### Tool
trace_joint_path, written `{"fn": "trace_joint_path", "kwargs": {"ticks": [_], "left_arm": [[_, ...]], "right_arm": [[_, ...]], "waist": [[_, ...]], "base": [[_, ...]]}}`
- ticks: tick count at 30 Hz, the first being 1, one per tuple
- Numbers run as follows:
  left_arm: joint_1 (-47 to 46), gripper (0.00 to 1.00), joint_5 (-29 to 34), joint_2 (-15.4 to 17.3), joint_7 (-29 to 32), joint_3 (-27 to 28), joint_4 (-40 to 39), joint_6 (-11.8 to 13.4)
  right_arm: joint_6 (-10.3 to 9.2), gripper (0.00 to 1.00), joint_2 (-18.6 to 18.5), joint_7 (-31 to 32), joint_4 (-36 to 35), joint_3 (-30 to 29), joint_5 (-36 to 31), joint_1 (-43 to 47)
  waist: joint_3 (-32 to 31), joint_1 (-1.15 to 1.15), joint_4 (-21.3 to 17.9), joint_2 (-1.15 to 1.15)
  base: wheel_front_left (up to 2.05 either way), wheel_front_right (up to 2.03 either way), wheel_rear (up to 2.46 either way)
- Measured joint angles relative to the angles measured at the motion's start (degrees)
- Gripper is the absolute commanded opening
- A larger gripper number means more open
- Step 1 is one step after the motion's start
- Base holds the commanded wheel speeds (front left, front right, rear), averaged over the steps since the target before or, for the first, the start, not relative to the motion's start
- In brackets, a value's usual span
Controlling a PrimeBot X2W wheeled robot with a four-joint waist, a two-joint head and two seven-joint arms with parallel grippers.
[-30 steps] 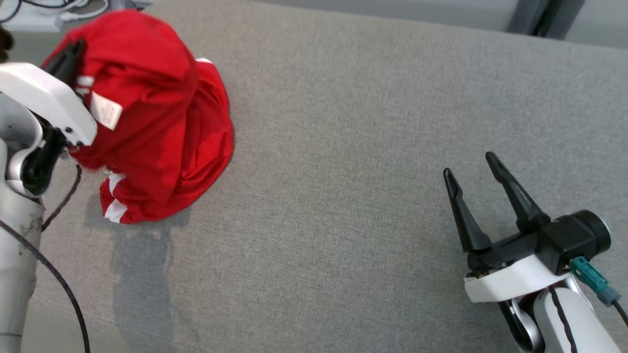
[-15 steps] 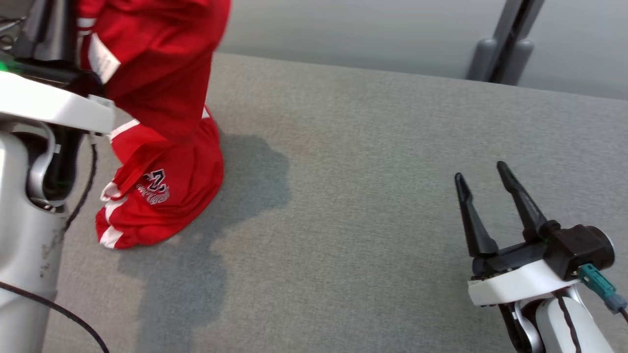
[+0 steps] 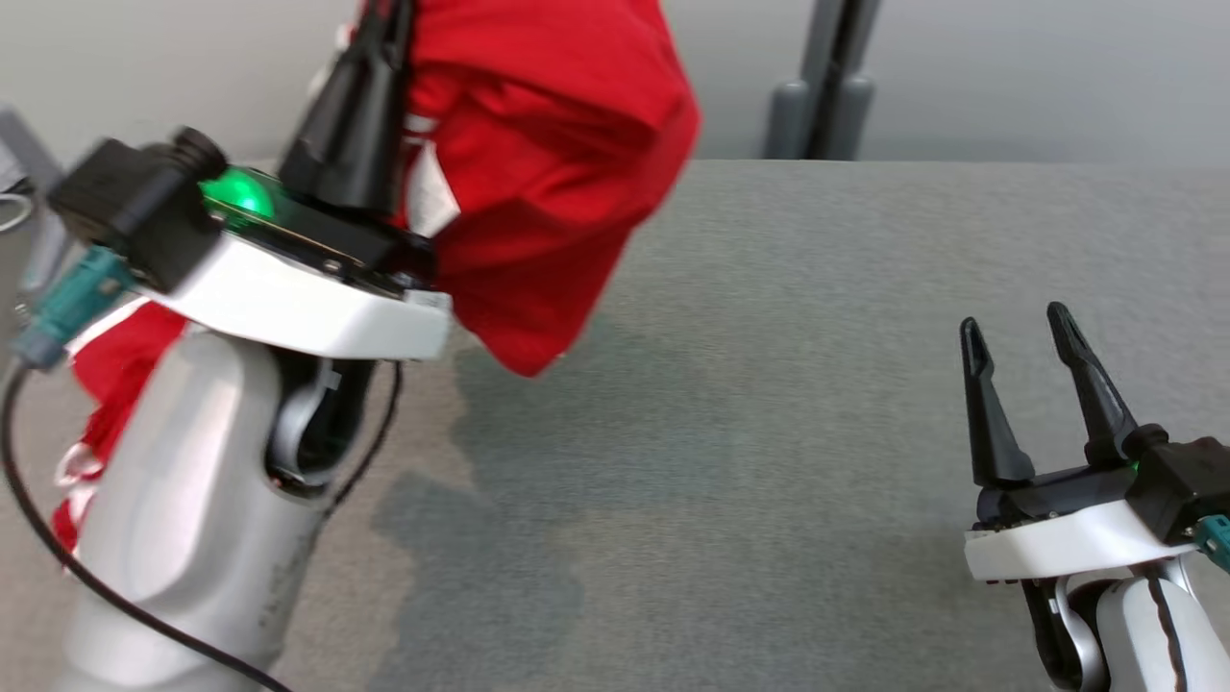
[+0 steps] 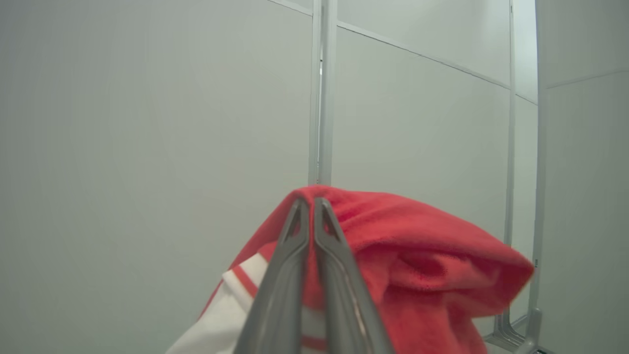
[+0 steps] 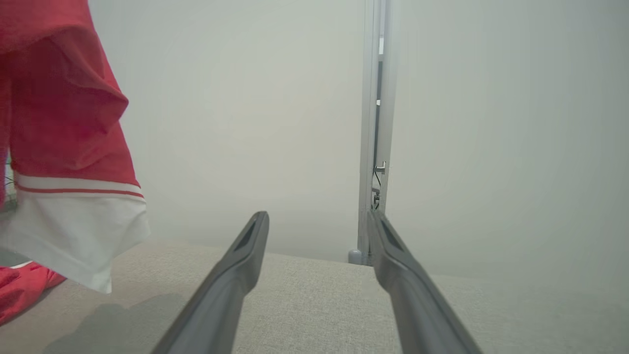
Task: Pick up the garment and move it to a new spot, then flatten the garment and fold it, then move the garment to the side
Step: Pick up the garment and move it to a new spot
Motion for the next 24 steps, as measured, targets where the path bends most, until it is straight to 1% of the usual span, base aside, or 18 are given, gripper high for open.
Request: {"fn": "trace_joint_path", "kwargs": {"ticks": [5,6,8,11,15,20,24], "left_arm": [[1.0,0.0,0.1,-3.3,-1.3,-2.4,-0.2,0.7],[1.0,0.0,-0.2,-4.8,-1.6,-3.1,0.3,0.7],[0.9,0.0,-0.2,-5.9,-2.0,-3.8,0.8,0.7],[0.5,0.0,1.2,-6.3,-2.3,-5.0,2.9,1.4],[0.5,0.0,3.1,-6.7,-3.0,-6.8,7.9,1.8],[1.4,0.0,5.6,-7.3,-4.0,-10.5,15.6,0.9],[1.6,0.0,6.5,-8.6,-4.8,-12.6,21.6,0.7]], "right_arm": [[-0.01,1.0,0.2,0.0,-0.8,-1.2,-0.2,-0.3],[-0.01,1.0,0.4,0.0,-1.3,-1.6,-0.3,-0.6],[-0.01,1.0,0.6,0.0,-1.6,-1.9,-0.3,-1.0],[-0.01,1.0,0.8,0.0,-1.8,-1.8,-0.4,-1.3],[-0.01,1.0,1.3,0.0,-2.2,-2.0,0.0,-2.0],[-0.01,1.0,1.8,0.0,-2.1,-2.0,0.2,-2.0],[-0.01,1.0,2.0,0.0,-2.0,-1.8,0.5,-2.2]], "waist": [[0.7,-0.01,-4.9,0.0],[1.1,0.0,-7.1,0.0],[1.7,0.0,-9.3,0.0],[2.6,0.0,-12.9,0.0],[4.1,0.0,-17.7,0.0],[6.2,0.0,-23.3,0.0],[7.9,0.0,-26.9,0.0]], "base": [[0.0,0.0,0.0],[0.0,0.0,0.0],[0.0,0.0,0.0],[0.0,0.0,0.0],[0.0,0.0,0.0],[0.0,0.0,0.0],[0.0,0.0,0.0]]}}
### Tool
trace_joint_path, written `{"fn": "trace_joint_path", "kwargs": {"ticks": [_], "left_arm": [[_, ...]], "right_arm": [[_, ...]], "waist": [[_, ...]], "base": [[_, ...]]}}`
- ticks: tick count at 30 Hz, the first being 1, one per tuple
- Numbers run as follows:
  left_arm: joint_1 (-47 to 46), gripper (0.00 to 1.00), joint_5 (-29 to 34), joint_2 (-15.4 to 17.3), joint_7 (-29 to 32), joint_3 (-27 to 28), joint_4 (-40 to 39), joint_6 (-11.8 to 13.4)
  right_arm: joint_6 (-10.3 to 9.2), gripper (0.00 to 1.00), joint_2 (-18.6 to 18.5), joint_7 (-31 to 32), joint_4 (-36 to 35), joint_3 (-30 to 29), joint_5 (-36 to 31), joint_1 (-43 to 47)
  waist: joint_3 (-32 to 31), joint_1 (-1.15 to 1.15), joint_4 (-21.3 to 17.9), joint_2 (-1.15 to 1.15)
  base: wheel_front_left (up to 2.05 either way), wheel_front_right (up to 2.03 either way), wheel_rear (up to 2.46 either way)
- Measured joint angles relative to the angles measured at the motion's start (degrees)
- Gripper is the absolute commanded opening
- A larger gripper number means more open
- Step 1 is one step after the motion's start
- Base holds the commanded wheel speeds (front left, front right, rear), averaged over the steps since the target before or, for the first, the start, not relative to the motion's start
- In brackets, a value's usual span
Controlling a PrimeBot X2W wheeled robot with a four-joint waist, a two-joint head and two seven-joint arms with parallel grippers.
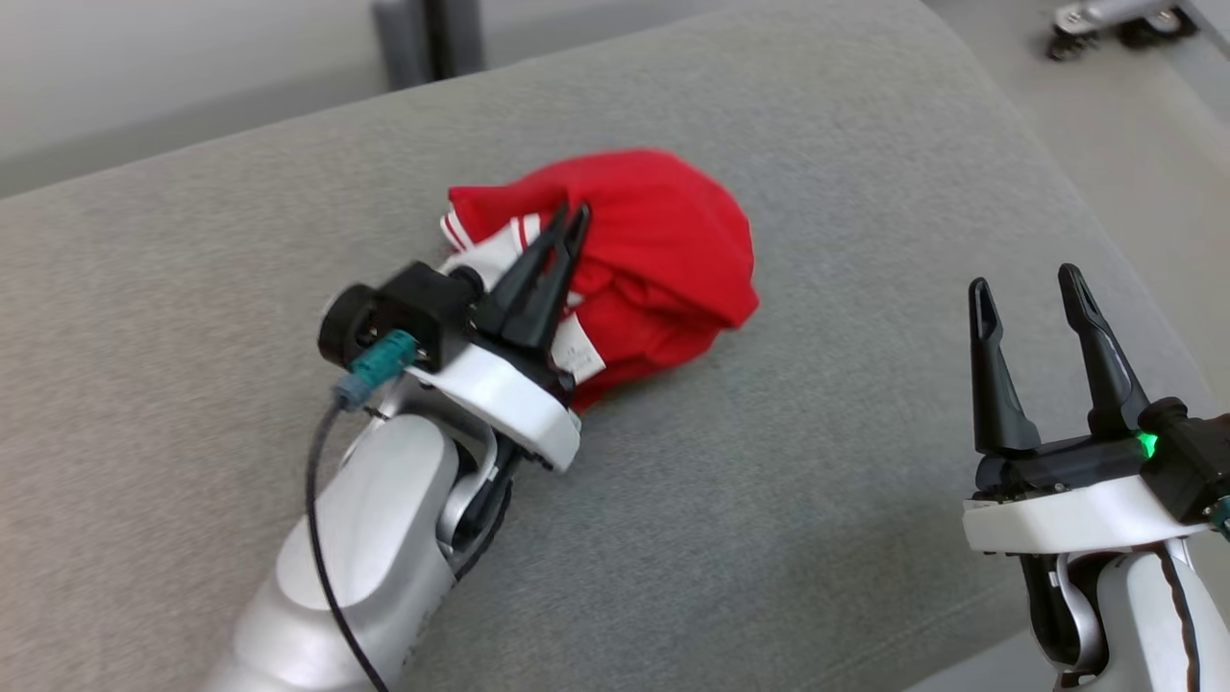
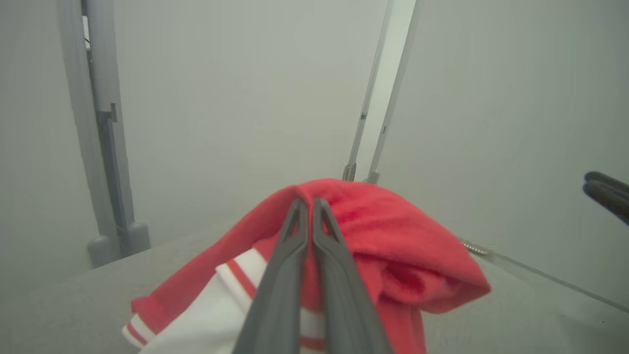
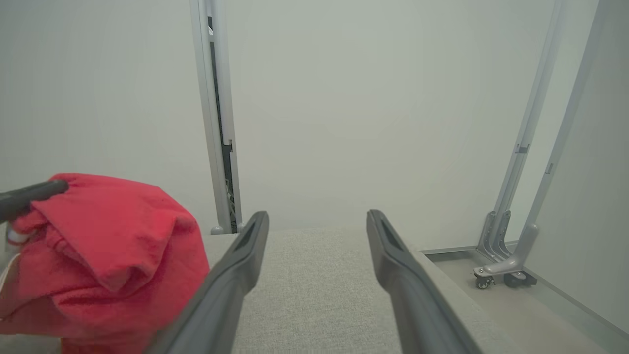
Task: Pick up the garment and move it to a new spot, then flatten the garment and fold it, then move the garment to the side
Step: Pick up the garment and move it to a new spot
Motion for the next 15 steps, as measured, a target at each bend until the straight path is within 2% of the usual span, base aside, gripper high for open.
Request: {"fn": "trace_joint_path", "kwargs": {"ticks": [4,5,6,11,15], "left_arm": [[0.0,0.0,1.3,-0.5,-0.3,-2.4,5.9,-0.7],[0.0,0.45,1.6,-0.6,-0.3,-2.9,7.1,-0.7],[-0.1,1.0,1.6,-0.7,-0.3,-3.4,8.3,-0.9],[-1.4,1.0,1.6,-1.0,-0.8,-2.4,10.2,-0.9],[-1.5,1.0,1.8,-0.7,-1.0,0.4,7.8,-0.1]], "right_arm": [[0.0,1.0,0.1,0.0,0.0,0.1,0.7,-0.1],[0.0,1.0,0.1,0.0,0.1,0.1,0.7,0.0],[0.0,1.0,0.1,0.0,0.1,0.1,0.7,0.0],[0.0,1.0,0.2,0.0,0.1,-0.2,0.4,0.2],[0.0,1.0,0.2,0.0,0.0,-0.5,-0.5,0.1]], "waist": [[1.4,0.0,-2.4,0.0],[1.6,0.0,-2.7,0.0],[1.7,0.0,-2.9,0.0],[1.2,0.0,-1.7,0.0],[0.4,0.0,0.3,0.0]], "base": [[0.0,0.0,0.0],[0.0,0.0,0.0],[0.0,0.0,0.0],[0.0,0.0,0.0],[0.0,0.0,0.0]]}}
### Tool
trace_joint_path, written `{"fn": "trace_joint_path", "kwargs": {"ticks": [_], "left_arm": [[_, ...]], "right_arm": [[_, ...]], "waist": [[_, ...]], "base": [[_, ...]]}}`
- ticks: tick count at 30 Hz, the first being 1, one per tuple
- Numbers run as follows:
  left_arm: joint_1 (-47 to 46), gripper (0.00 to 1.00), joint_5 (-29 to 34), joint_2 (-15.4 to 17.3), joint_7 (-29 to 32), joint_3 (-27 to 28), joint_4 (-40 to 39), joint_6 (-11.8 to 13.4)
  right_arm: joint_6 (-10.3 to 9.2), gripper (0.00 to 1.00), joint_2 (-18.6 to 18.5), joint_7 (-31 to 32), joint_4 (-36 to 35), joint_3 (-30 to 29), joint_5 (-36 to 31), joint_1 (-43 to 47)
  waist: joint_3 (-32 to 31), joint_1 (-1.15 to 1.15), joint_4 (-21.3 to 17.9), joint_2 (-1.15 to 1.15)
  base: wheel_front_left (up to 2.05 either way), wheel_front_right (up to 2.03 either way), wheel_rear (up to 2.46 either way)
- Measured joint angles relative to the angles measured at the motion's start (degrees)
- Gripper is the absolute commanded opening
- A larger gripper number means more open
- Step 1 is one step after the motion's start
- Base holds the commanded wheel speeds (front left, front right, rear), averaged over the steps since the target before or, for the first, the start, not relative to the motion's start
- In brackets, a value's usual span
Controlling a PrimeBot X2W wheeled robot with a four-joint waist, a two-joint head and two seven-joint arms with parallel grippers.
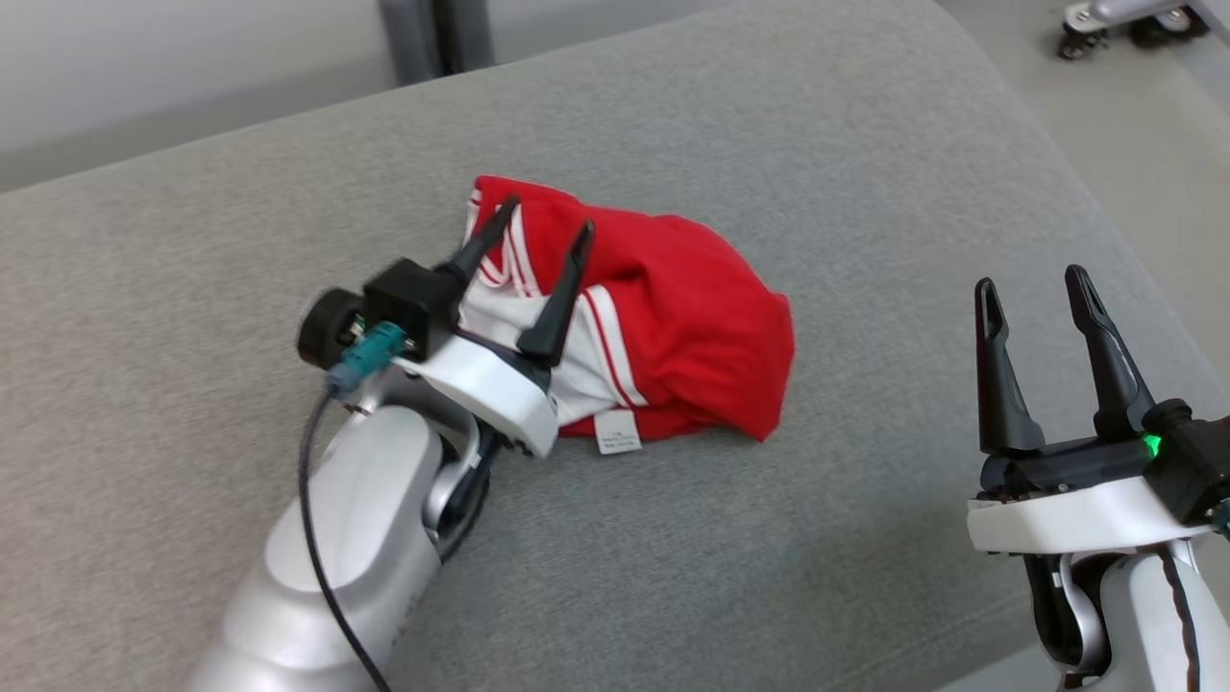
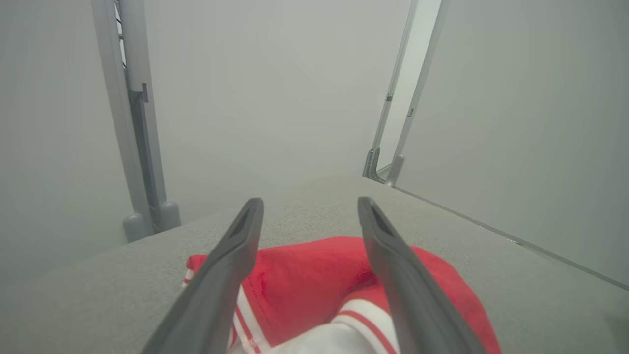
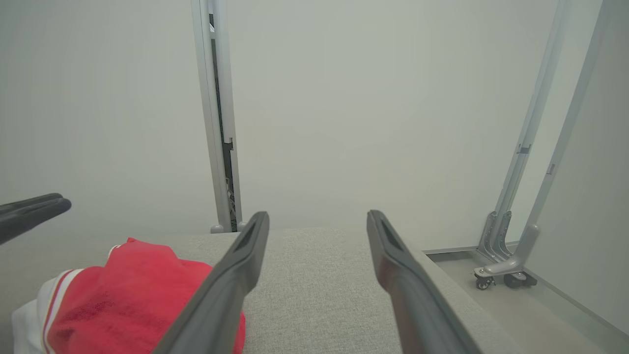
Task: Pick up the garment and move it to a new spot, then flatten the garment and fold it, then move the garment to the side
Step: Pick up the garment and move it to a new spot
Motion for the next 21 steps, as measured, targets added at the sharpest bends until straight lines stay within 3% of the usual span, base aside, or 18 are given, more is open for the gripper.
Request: {"fn": "trace_joint_path", "kwargs": {"ticks": [11,21], "left_arm": [[9.3,1.0,7.4,2.8,-0.2,12.8,-18.3,3.1],[25.8,1.0,13.9,0.3,-0.2,19.6,-30.3,2.8]], "right_arm": [[0.0,1.0,-1.4,0.0,-3.1,0.8,-2.3,0.6],[0.0,1.0,-3.3,0.0,-2.3,3.5,-3.1,2.6]], "waist": [[-2.9,0.0,8.5,0.0],[-4.7,0.0,17.3,0.0]], "base": [[0.0,0.0,0.0],[0.0,0.0,0.0]]}}
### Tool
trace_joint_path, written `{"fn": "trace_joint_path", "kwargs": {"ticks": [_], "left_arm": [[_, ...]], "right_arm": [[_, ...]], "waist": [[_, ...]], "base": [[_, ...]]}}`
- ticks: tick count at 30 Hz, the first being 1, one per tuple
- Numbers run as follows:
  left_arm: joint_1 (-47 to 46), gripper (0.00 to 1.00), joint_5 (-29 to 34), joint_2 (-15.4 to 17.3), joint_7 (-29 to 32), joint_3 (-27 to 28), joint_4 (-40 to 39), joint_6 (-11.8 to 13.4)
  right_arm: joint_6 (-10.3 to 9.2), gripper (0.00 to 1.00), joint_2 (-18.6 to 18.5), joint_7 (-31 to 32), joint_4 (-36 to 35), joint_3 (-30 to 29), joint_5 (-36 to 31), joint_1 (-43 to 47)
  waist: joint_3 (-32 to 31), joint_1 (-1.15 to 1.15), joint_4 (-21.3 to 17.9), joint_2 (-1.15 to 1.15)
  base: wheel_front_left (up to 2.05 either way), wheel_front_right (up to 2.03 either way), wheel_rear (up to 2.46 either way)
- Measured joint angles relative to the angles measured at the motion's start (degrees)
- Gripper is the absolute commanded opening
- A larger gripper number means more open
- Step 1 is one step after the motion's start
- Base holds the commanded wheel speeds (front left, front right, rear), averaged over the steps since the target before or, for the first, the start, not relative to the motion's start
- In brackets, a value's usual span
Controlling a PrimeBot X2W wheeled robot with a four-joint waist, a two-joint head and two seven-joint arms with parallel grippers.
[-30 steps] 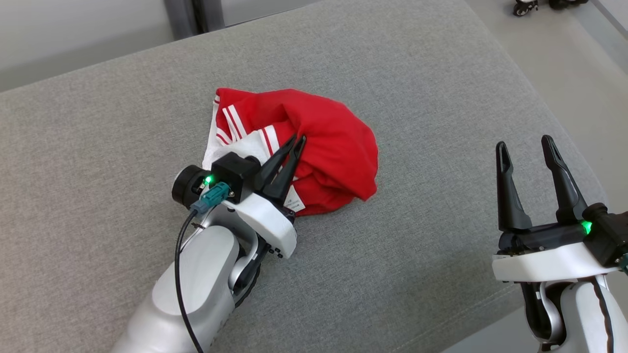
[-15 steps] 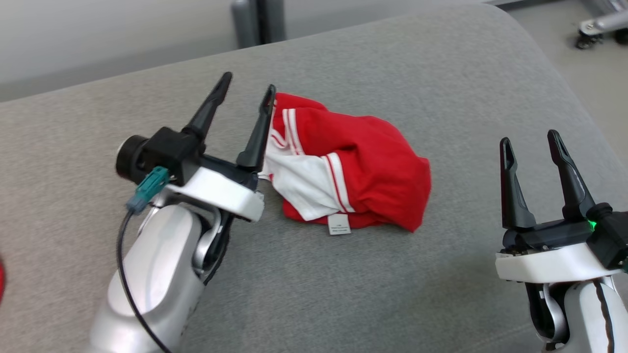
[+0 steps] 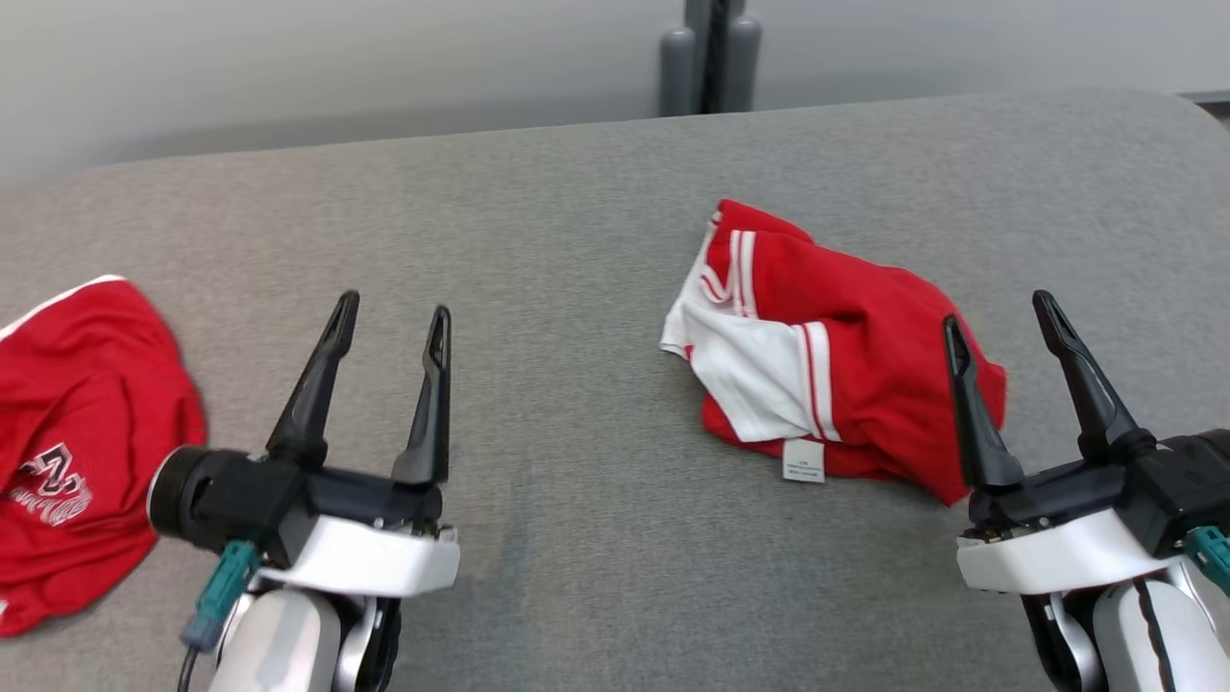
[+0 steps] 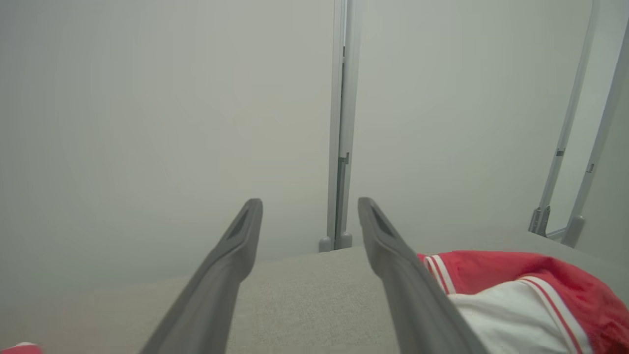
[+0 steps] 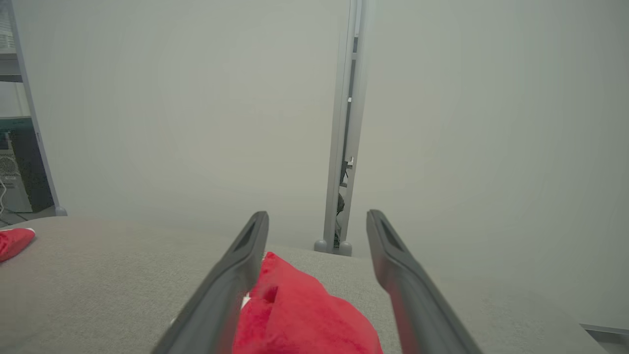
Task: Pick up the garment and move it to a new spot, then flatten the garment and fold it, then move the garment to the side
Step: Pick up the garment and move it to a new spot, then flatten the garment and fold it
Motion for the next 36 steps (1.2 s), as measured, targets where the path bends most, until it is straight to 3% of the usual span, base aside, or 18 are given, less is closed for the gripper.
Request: {"fn": "trace_joint_path", "kwargs": {"ticks": [6,15,24,32,33,34,36], "left_arm": [[4.1,1.0,1.0,-1.5,0.0,2.7,-3.0,0.1],[3.8,1.0,0.1,-1.7,0.0,0.5,-2.7,0.8],[3.8,1.0,-1.0,-1.7,0.0,-2.6,-1.5,1.5],[2.8,1.0,-1.5,-1.7,0.0,-4.9,-0.9,1.7],[2.7,1.0,-1.7,-1.7,0.0,-4.9,-0.9,2.0],[2.7,1.0,-1.9,-1.7,0.0,-4.9,-0.9,2.1],[2.8,1.0,-1.9,-1.7,0.0,-4.8,-0.9,2.2]], "right_arm": [[0.01,1.0,0.2,0.0,0.3,0.5,0.1,0.7],[0.01,1.0,-1.6,0.0,2.6,2.9,-2.4,0.9],[0.01,1.0,-1.2,0.0,11.5,5.2,-5.7,-0.7],[0.01,1.0,-0.7,0.0,19.0,2.4,-10.6,-3.2],[0.01,0.38,-0.4,0.0,19.8,2.0,-10.6,-3.4],[0.01,0.0,-0.1,0.0,20.6,1.6,-10.6,-3.7],[0.01,0.0,0.3,0.0,21.1,1.2,-10.6,-4.0]], "waist": [[-0.2,0.0,2.9,0.0],[-0.1,0.0,4.6,0.0],[0.3,0.0,6.2,0.0],[1.1,0.0,8.9,0.0],[1.2,0.0,9.2,0.0],[1.2,0.0,9.5,0.0],[1.1,0.0,9.9,0.0]], "base": [[0.0,0.0,0.0],[0.0,0.0,0.0],[0.0,0.0,0.0],[0.0,0.0,0.0],[0.0,0.0,0.0],[0.0,0.0,0.0],[0.0,0.0,0.0]]}}
